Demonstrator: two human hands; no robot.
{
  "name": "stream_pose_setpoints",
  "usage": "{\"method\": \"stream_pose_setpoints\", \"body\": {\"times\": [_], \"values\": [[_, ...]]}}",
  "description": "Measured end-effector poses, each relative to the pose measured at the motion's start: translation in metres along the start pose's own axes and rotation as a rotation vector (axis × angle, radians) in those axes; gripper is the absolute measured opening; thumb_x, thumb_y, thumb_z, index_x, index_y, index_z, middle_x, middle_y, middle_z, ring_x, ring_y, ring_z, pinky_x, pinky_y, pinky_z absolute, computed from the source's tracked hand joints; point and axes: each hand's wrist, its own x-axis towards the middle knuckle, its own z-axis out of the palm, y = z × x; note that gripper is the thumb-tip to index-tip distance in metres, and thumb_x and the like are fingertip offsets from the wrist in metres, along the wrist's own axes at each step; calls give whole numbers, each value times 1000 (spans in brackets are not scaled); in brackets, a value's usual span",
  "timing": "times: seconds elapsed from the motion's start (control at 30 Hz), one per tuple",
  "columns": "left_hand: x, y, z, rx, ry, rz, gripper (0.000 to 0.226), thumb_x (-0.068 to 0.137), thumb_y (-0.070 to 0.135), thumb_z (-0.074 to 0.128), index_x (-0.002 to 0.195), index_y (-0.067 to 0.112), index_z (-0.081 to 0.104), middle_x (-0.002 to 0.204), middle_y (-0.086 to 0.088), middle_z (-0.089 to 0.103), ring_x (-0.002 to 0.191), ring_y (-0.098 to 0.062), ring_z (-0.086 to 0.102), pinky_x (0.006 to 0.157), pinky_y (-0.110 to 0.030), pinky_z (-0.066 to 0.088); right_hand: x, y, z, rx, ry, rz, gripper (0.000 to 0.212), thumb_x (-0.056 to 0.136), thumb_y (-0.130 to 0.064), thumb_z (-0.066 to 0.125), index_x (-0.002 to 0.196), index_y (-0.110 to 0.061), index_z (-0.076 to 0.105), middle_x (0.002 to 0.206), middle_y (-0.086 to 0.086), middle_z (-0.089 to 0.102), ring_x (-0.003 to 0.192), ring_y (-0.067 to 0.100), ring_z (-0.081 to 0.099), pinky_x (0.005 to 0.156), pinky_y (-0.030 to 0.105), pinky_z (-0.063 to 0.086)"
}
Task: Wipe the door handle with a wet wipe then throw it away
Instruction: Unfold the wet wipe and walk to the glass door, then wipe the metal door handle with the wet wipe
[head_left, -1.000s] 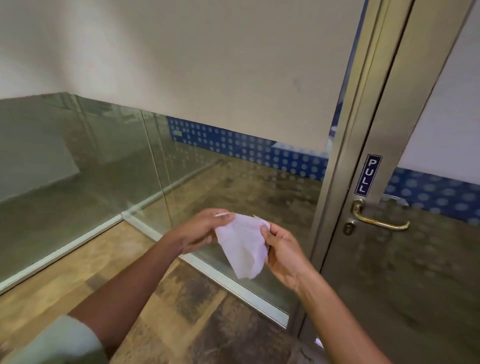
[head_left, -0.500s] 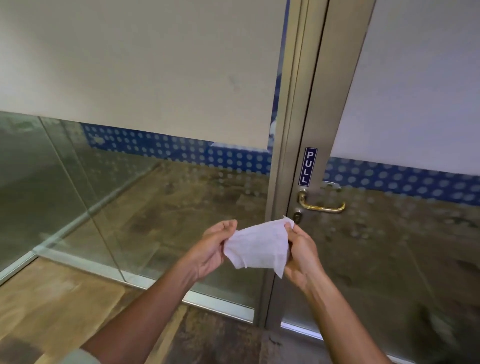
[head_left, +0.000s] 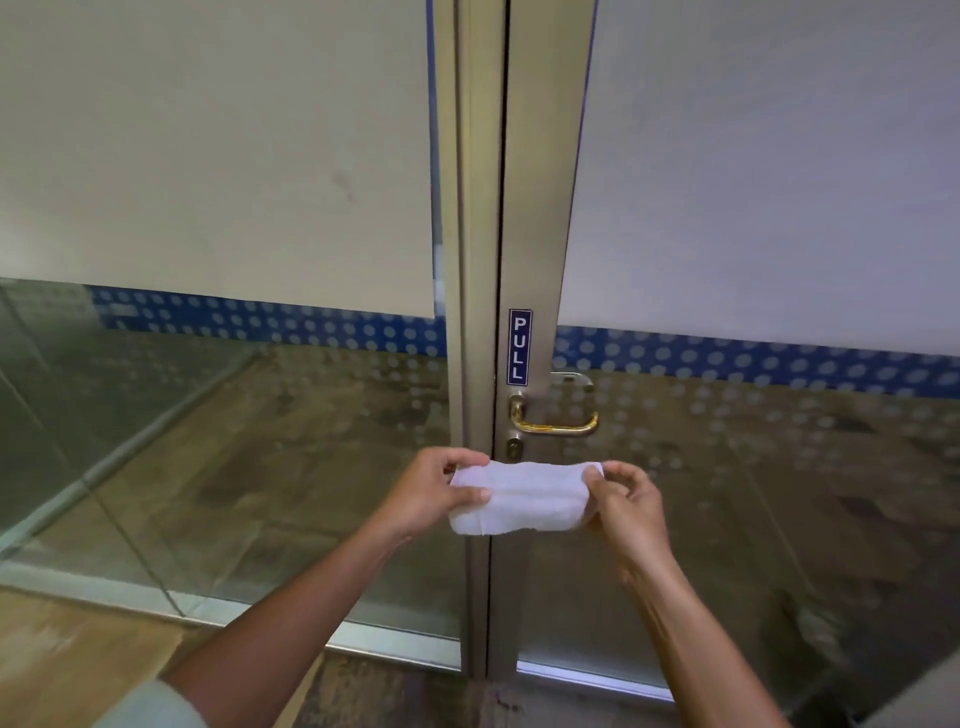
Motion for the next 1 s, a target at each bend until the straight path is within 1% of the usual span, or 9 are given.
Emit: {"method": "stream_pose_setpoints", "body": {"times": [0.1,0.27,0.37,0.43,0.5,0.6,0.77,0.9,1.0], "values": [[10,12,15,290,27,114,25,82,15,79,106,19,79,99,15,74,93,7,67,86,-20,51,15,5,-17,-151,-3,-97,15,94,-17,65,109,-16,66,76,2,68,71,17,63,74,34,51],[26,29,38,492,31,228,12,85,27,76,96,23,80,86,17,54,82,-1,54,73,-20,39,26,10,-36,-465,-7,-183,16,94,-20,61,92,-20,77,89,-6,75,91,18,69,78,29,50],[35,34,44,480,15,235,9,82,29,80,89,26,74,95,10,52,89,-1,53,75,-14,39,30,9,-43,-595,14,-188,20,94,-21,58,91,-21,78,89,-4,76,95,20,68,76,25,44],[40,36,44,449,-27,208,16,80,31,82,83,20,71,103,5,61,95,-8,60,83,-22,48,33,7,-48,-676,45,-192,21,94,-22,57,93,-22,78,97,0,77,100,25,68,79,29,47],[44,37,43,407,-78,176,24,80,32,82,86,11,72,97,-5,73,88,-17,68,81,-35,52,34,7,-52,-810,31,-173,22,95,-24,54,91,-23,75,102,4,76,104,30,66,82,33,50],[48,38,43,361,-151,174,23,80,33,82,84,12,73,87,-3,76,80,-18,70,73,-36,52,37,9,-48,-1021,-22,-203,24,96,-25,51,93,-26,75,113,8,65,113,34,56,95,42,49],[61,49,35,353,-383,205,14,84,29,79,88,16,75,80,9,71,74,-9,65,68,-29,47,33,8,-24,-292,-304,-355,20,99,-22,60,114,-25,73,117,-7,73,116,8,64,103,31,50],[75,62,20,412,-580,205,12,87,31,76,89,20,76,63,13,60,56,-5,50,53,-25,38,25,12,1,-111,-541,-223,45,91,-12,70,135,-14,60,126,-4,71,120,10,64,95,23,52],[91,69,6,473,-628,241,14,88,34,74,90,20,77,70,6,63,63,-5,52,56,-22,38,21,15,17,-113,-570,-162,39,89,-5,71,128,-8,65,118,6,75,106,16,70,87,28,56]]}}
